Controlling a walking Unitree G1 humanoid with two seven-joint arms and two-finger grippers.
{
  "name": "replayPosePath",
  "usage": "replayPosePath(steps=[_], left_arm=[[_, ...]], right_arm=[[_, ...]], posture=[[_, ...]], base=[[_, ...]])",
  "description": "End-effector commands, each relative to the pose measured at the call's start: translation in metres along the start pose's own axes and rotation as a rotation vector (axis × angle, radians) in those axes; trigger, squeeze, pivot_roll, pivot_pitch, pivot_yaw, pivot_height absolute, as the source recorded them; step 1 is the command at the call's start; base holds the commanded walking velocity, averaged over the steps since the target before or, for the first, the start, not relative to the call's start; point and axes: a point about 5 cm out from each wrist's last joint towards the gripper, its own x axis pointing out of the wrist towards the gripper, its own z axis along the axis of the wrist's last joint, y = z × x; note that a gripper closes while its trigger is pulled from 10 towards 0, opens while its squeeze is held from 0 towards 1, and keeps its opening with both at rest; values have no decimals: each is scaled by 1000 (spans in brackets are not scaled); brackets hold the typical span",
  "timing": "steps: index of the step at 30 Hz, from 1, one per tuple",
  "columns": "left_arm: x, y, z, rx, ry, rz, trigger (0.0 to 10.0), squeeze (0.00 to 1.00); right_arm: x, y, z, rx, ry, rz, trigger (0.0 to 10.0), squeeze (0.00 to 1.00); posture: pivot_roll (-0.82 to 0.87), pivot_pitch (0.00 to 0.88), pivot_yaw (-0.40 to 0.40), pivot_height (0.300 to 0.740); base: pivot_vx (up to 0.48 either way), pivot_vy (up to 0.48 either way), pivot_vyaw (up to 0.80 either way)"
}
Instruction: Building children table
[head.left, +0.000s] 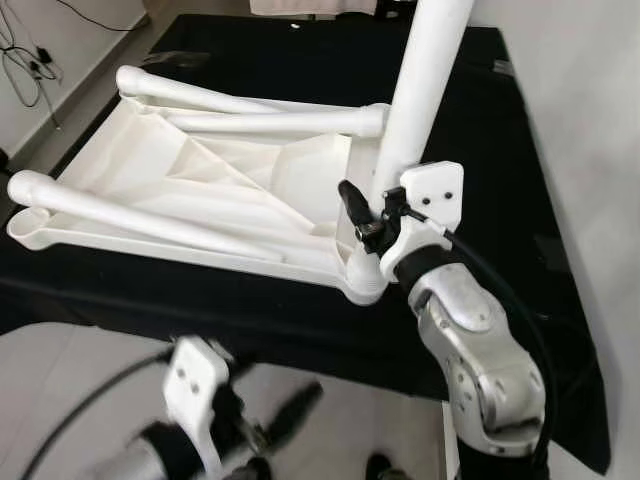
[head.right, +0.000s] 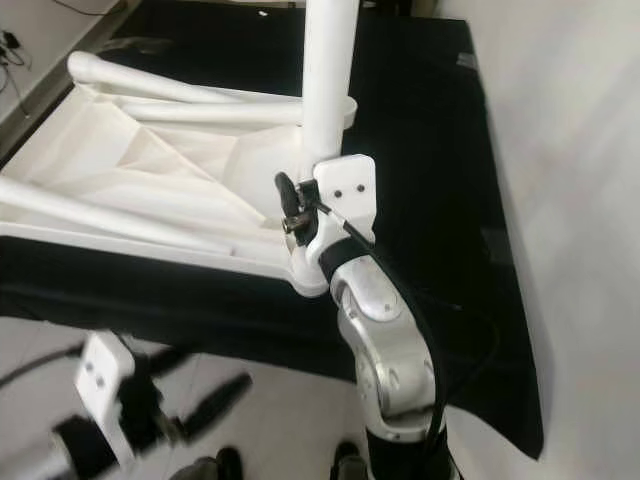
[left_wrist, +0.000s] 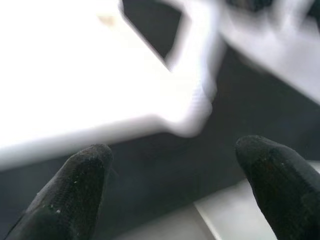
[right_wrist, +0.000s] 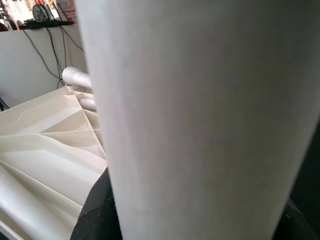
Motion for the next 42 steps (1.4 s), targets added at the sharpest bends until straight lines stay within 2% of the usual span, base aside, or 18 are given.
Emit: replayPosePath(steps=[1,4,5,7,10,12,13,17,19,21,22,26,28,29,30,33,38,42], left_arm=[[-2,3,4,-3,-4,-3,10000,0],[9,9,26,31,-84,-34,10000,0],[22,14,48,48,-162,-89,10000,0],[22,14,48,48,-162,-89,10000,0],[51,17,106,82,-328,-263,10000,0],[62,17,125,86,-372,-333,10000,0],[62,17,125,86,-372,-333,10000,0],[92,16,163,76,-443,-446,10000,0],[94,16,165,72,-445,-455,10000,0],[114,18,177,53,-437,-484,10000,0],[114,18,177,53,-437,-484,10000,0],[134,19,181,22,-388,-511,10000,0],[137,19,182,15,-376,-518,10000,0],[154,22,170,-12,-281,-506,10000,0],[161,23,164,-16,-240,-488,10000,0],[166,25,161,-17,-214,-479,10000,0],[182,18,147,-90,-125,-580,10000,0],[192,9,146,-51,-98,-643,10000,0]], right_arm=[[-5,-14,-57,19,330,-106,10000,0],[-3,-12,-57,30,329,-118,10000,0],[-1,-10,-57,36,320,-120,10000,0],[-1,-10,-57,36,320,-120,10000,0],[3,-2,-58,61,314,-124,10000,0],[4,0,-58,65,311,-124,10000,0],[4,0,-58,65,311,-124,10000,0],[9,3,-54,54,276,-119,10000,0],[9,4,-54,54,275,-119,10000,0],[12,6,-52,61,264,-115,10000,0],[12,6,-52,61,264,-115,10000,0],[13,8,-51,64,255,-112,10000,0],[13,9,-50,64,253,-112,10000,0],[13,10,-49,66,246,-108,10000,0],[14,11,-49,69,244,-107,10000,0],[14,11,-49,71,242,-107,10000,0],[16,11,-46,73,225,-109,10000,0],[18,10,-42,77,206,-106,10000,0]], posture=[[42,276,16,740],[44,269,14,740],[48,238,17,740],[48,238,17,740],[44,213,28,740],[45,204,31,740],[45,204,31,740],[43,185,40,740],[43,185,40,740],[37,171,53,740],[37,171,53,740],[36,165,64,740],[36,165,64,740],[39,161,72,740],[38,161,75,740],[38,161,75,740],[27,161,92,740],[20,162,93,740]], base=[[0,0,0],[0,0,0],[0,0,0],[0,0,0],[0,0,0],[0,0,0],[0,0,0],[0,0,0],[0,0,0],[0,0,0],[0,0,0],[0,0,0],[0,0,0],[0,0,0],[0,0,0],[0,0,0],[0,0,0],[0,0,0]])
